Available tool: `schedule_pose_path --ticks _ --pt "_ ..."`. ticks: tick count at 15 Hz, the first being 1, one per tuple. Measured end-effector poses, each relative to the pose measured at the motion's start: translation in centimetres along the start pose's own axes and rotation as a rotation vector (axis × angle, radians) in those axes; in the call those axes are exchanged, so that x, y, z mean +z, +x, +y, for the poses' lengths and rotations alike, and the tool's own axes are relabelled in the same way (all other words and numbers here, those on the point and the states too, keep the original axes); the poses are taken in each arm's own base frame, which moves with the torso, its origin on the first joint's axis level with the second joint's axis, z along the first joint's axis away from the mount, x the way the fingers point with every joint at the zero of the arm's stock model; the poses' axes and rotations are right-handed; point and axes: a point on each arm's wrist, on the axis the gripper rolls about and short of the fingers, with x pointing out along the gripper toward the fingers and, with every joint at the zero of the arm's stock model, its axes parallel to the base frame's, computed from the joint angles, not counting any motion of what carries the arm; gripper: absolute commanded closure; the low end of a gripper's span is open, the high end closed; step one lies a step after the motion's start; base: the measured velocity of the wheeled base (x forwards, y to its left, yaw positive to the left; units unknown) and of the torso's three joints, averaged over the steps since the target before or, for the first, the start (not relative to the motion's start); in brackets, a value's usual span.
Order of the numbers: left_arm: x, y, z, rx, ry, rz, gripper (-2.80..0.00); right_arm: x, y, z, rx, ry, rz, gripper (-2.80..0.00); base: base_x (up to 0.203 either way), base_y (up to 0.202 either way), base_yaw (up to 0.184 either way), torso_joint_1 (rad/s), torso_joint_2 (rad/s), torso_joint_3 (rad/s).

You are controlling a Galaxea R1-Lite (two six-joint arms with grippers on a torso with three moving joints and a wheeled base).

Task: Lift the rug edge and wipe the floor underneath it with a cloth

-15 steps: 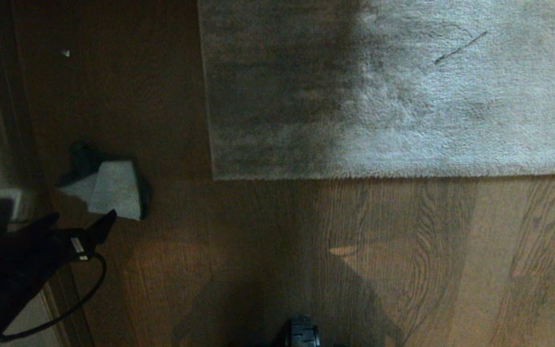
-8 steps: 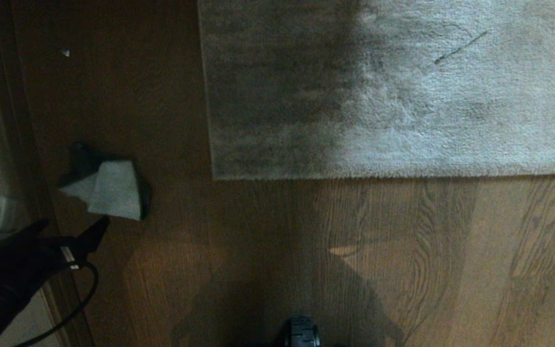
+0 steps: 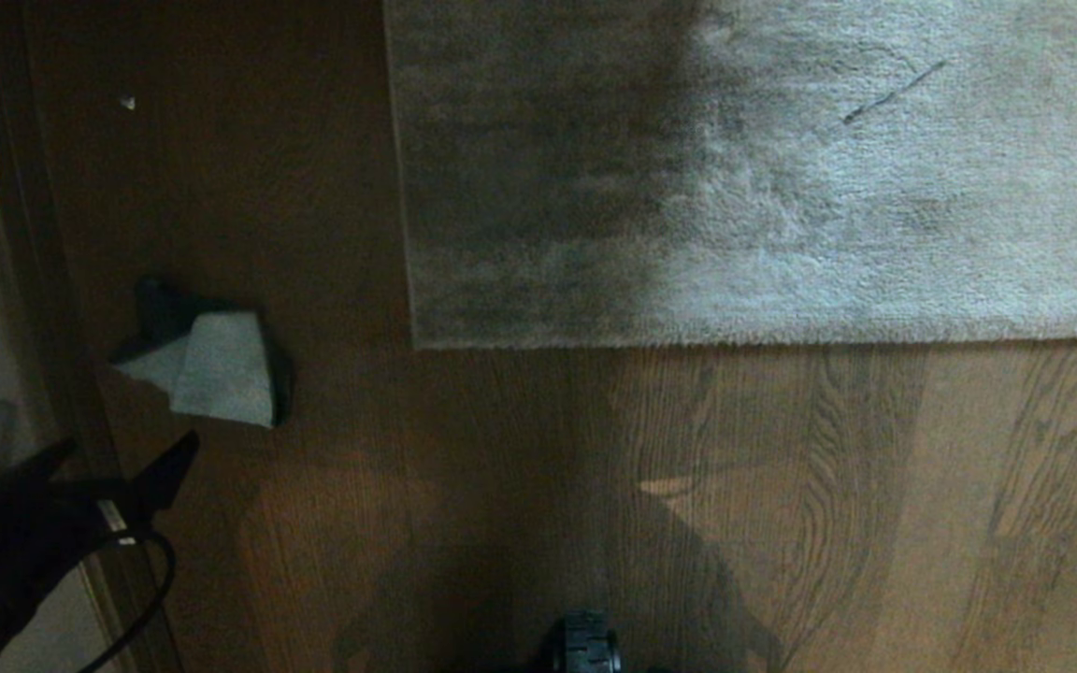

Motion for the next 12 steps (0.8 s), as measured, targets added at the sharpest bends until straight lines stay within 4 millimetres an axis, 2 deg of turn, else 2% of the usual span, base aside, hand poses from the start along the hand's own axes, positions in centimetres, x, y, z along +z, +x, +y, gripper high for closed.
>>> schedule_pose_path --ticks 12 --pt "1.8 -2.1 -0.2 -0.022 0.002 -0.123 0.0 0.0 0.0 0.0 0.0 0.0 0.0 0.0 0.0 0.0 0.0 0.0 0.0 0.0"
